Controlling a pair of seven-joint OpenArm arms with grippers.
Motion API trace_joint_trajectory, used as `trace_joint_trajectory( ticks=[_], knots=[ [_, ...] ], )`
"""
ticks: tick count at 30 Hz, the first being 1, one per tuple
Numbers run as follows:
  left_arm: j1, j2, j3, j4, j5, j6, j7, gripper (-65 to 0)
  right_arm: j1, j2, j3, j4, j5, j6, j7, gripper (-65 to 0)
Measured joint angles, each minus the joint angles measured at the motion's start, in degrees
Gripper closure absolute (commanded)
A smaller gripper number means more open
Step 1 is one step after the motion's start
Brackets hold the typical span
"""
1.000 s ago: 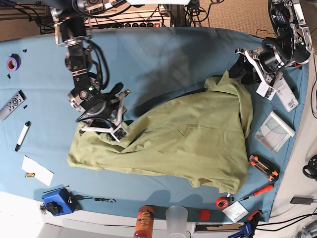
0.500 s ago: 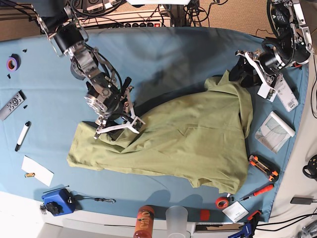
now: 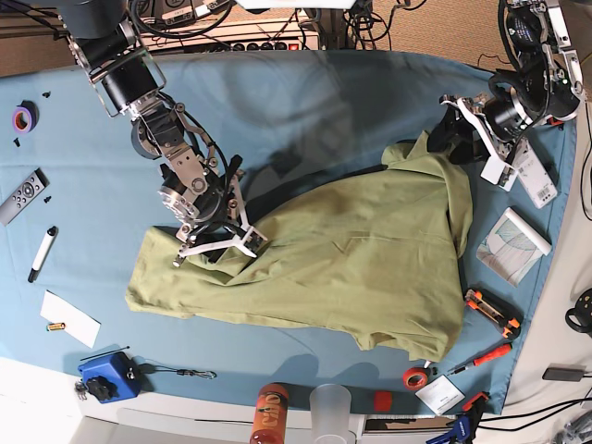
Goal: Layout the t-shirt on the table in an organized manner, then fold the t-shirt properly
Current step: 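Hold the shirt edge with the right gripper and drag it outward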
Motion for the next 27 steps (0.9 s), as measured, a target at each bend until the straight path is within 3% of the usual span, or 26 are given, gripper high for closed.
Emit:
trace_joint_trajectory(
  ticks=[11, 13, 15, 19, 24, 27],
  knots=[
    [0.0, 0.0, 0.0, 0.0, 0.0, 0.0, 0.0, -30.9, 2.6, -1.6, 0.0, 0.0, 0.9, 0.6, 2.4, -22.7],
    [0.0, 0.0, 0.0, 0.0, 0.0, 0.0, 0.0, -30.9, 3.3, -1.6, 0.0, 0.0, 1.0, -0.5, 2.4, -21.8],
    [0.0, 0.0, 0.0, 0.0, 0.0, 0.0, 0.0, -30.9, 3.6, -1.6, 0.0, 0.0, 1.0, -1.2, 2.4, -16.7],
    [0.0, 0.0, 0.0, 0.0, 0.0, 0.0, 0.0, -30.9, 3.6, -1.6, 0.0, 0.0, 1.1, -1.8, 2.3, 0.0],
    [0.0, 0.0, 0.0, 0.0, 0.0, 0.0, 0.0, -30.9, 3.6, -1.6, 0.0, 0.0, 1.2, -5.0, -0.9, 0.0],
    [0.0, 0.0, 0.0, 0.0, 0.0, 0.0, 0.0, -30.9, 3.6, -1.6, 0.0, 0.0, 1.3, -5.2, -3.6, 0.0]
  ],
)
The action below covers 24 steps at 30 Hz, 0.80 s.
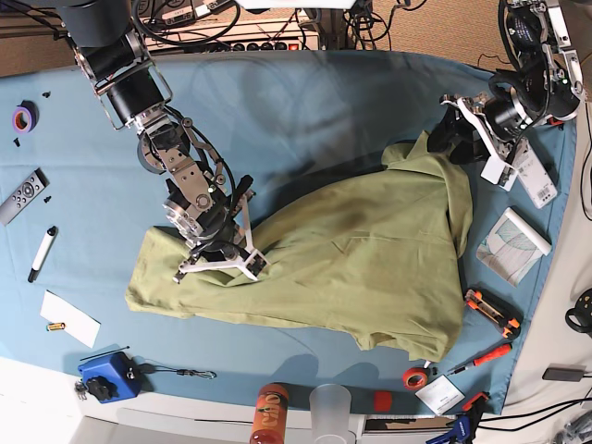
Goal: Layout the t-shirt on the table in an organized manner, then fold the t-shirt properly
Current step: 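Hold the shirt edge with the right gripper and drag it outward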
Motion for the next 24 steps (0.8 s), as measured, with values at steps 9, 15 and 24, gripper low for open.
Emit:
trace_joint_trajectory(
  ticks=[9, 15, 24],
  knots=[
    [0.0, 0.0, 0.0, 0.0, 0.0, 0.0, 0.0, -30.9, 0.0, 0.3, 0.0, 5.9, 6.0, -0.2, -4.7, 0.0],
    [0.0, 0.0, 0.0, 0.0, 0.0, 0.0, 0.0, -30.9, -0.2, 0.0, 0.0, 6.6, 9.1, 4.0, -9.7, -19.2],
    [0.0, 0.0, 0.0, 0.0, 0.0, 0.0, 0.0, -30.9, -0.3, -1.3, 0.0, 4.2, 9.2, 4.3, -3.0, -22.7]
  ],
)
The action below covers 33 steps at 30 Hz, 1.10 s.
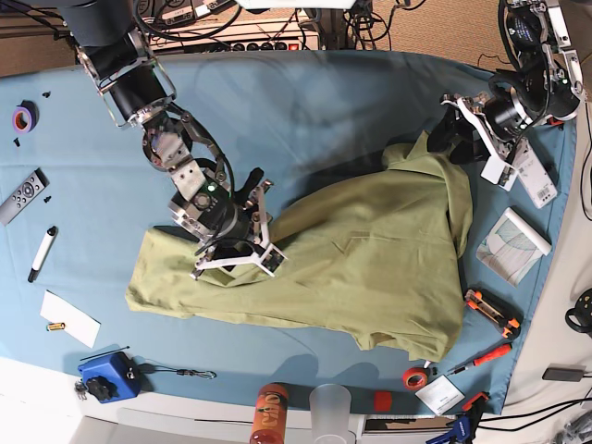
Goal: Layout the t-shirt on the table in an organized manner, then fold the t-shirt properly
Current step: 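Hold the shirt edge with the right gripper and drag it outward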
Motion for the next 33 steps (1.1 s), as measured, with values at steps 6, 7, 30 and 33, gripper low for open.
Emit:
trace_joint_trajectory(
  ticks=[6, 7, 30, 33],
  knots=[
    [0.0, 0.0, 0.0, 0.0, 0.0, 0.0, 0.0, -30.9, -0.1, -1.2, 0.0, -7.0, -1.4, 0.3, 4.1, -22.7],
    [0.0, 0.0, 0.0, 0.0, 0.0, 0.0, 0.0, -30.9, 0.1, -1.7, 0.0, -7.5, -2.5, 0.2, 4.5, -22.7],
    [0.0, 0.0, 0.0, 0.0, 0.0, 0.0, 0.0, -30.9, -0.3, -2.2, 0.0, -8.4, -11.7, -14.6, 5.7, 0.0],
    [0.0, 0.0, 0.0, 0.0, 0.0, 0.0, 0.0, -30.9, -0.3, -2.2, 0.0, -8.4, -11.7, -14.6, 4.5, 0.0]
  ],
)
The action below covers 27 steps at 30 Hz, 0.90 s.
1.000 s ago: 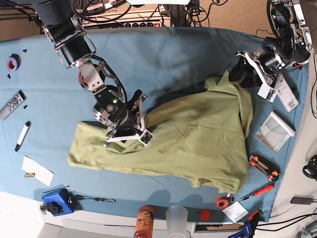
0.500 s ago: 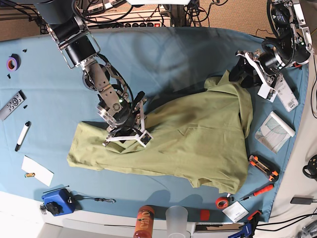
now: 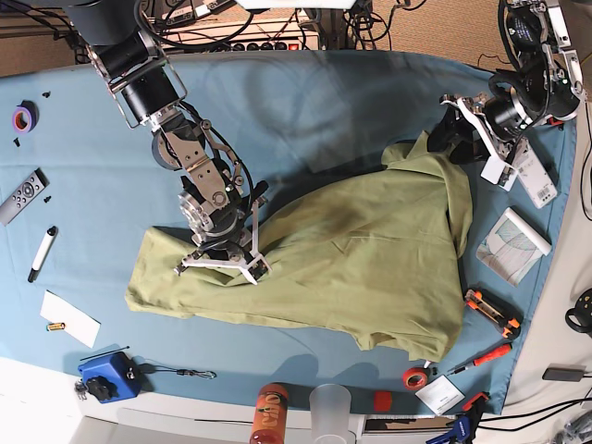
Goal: Layout the t-shirt on the table in an organized manner, then fold the t-shirt properly
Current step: 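Hold the shirt edge with the right gripper and drag it outward, then lift the shirt edge with the right gripper and pull it away from the left gripper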
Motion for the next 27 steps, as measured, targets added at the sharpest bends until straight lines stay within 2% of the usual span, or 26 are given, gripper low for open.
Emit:
trace_joint_trajectory(
  ticks=[5, 10, 14, 22, 27],
  knots=[
    [0.0, 0.0, 0.0, 0.0, 0.0, 0.0, 0.0, -30.9, 0.0, 0.0, 0.0, 0.0, 0.0, 0.2, -1.7, 0.0],
    [0.0, 0.0, 0.0, 0.0, 0.0, 0.0, 0.0, -30.9, -0.1, 0.0, 0.0, 0.0, -0.1, 2.9, -5.6, 0.0],
    [0.0, 0.0, 0.0, 0.0, 0.0, 0.0, 0.0, -30.9, -3.6, 0.6, 0.1, 3.9, -0.6, 2.7, -5.6, 0.0],
    [0.0, 0.0, 0.0, 0.0, 0.0, 0.0, 0.0, -30.9, -11.6, 6.4, 0.1, 24.0, -0.5, 2.4, -7.8, 0.0],
    [0.0, 0.0, 0.0, 0.0, 0.0, 0.0, 2.3, -30.9, -15.1, 8.5, 0.1, 28.0, -0.4, 2.7, -8.9, 0.0]
  ],
)
